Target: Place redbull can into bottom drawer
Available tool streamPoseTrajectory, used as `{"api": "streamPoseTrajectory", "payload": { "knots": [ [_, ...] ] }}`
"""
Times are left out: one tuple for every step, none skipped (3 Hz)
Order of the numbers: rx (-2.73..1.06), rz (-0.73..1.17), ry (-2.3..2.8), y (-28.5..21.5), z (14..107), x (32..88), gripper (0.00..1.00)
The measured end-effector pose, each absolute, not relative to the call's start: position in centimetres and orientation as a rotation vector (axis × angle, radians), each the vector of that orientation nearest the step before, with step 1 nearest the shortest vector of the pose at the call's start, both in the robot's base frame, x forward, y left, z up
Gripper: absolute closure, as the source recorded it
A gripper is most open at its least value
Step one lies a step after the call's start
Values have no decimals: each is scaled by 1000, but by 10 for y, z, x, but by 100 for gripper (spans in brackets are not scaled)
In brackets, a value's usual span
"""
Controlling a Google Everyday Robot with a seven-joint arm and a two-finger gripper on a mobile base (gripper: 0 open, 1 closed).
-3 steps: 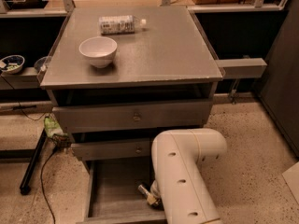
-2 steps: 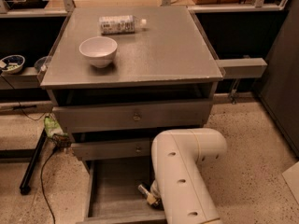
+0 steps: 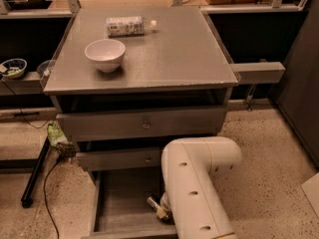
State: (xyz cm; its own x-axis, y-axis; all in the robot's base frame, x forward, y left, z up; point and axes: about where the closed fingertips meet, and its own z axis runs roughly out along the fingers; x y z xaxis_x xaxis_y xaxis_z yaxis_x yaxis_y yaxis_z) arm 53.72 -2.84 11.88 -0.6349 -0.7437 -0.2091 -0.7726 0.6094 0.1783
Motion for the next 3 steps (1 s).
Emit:
{"api": "streamPoseTrajectory", "payload": {
  "knots": [
    [-1284, 384, 2715, -28, 119, 537, 3],
    [-1284, 384, 2715, -28, 119, 537, 0],
    [-1284, 384, 2715, -28, 119, 537, 0]
  ]
}}
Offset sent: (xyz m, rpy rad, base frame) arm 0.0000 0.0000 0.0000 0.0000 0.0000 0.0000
